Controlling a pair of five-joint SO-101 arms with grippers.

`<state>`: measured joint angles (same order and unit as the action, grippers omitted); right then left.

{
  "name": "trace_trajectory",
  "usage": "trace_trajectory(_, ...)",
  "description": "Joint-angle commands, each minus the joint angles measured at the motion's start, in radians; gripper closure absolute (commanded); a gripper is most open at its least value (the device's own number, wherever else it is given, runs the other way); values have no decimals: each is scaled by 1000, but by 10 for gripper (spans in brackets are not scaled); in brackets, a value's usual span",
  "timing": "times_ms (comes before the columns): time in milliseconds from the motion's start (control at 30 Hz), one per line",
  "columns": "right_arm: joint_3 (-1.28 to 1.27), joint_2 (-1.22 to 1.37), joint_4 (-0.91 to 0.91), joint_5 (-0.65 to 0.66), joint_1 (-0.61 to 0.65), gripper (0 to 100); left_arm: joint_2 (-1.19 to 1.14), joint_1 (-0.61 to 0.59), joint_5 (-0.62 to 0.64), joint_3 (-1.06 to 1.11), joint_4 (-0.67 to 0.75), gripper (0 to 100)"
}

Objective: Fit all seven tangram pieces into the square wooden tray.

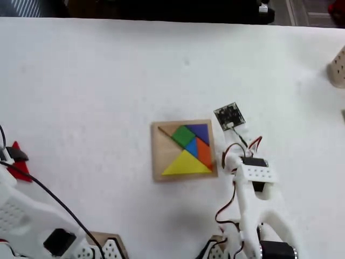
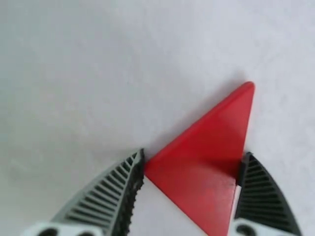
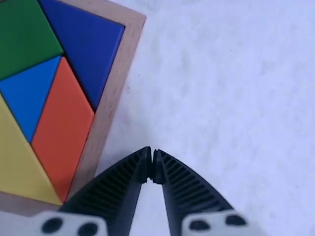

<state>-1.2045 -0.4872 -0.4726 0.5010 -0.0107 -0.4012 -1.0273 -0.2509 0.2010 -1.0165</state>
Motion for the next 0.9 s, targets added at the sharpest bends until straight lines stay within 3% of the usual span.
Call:
trace_trajectory(0,5,-33,10,17,8,981,25,33,-41,-49,-71,718)
trace_trajectory(400,5,-33,10,18,8,981,79,50,-34,-155,-229,718)
trace_trajectory(867,5,-33,-1,23,8,981,79,88,-34,-152,-230,718)
